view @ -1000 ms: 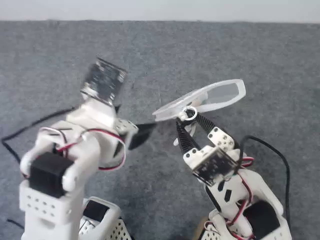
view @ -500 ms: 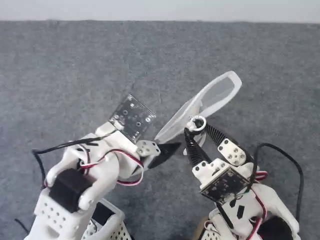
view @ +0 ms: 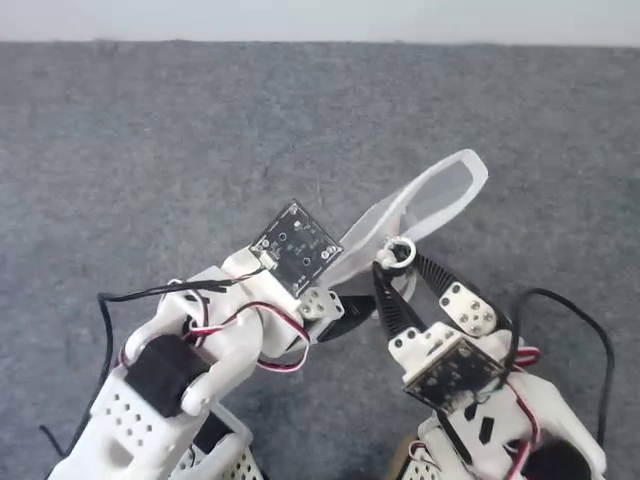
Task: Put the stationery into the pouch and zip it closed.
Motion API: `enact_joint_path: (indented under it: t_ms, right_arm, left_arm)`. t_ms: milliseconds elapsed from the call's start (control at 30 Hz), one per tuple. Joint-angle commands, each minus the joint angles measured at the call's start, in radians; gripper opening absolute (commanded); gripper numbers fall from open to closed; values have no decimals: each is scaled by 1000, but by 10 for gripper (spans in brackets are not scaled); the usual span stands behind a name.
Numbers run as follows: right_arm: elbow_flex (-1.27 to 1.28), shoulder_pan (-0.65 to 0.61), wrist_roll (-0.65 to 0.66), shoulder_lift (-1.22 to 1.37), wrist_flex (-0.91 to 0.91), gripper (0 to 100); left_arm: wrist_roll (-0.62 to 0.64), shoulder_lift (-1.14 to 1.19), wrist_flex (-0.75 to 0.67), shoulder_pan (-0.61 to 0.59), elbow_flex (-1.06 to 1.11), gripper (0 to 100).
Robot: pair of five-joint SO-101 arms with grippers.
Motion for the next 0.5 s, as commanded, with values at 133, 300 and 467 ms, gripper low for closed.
enact_joint_path:
  t_ms: [133,300,467]
  right_arm:
    - [-104,4,9,-21,35,6]
    - [-104,2,9,-21,36,6]
    - [-104,2,9,-21,36,6]
  left_arm:
    - [-8,-18,-35,0,-15,302]
    - [-9,-18,-48,2,-12,301]
    - [15,-18,-160,8,73,301]
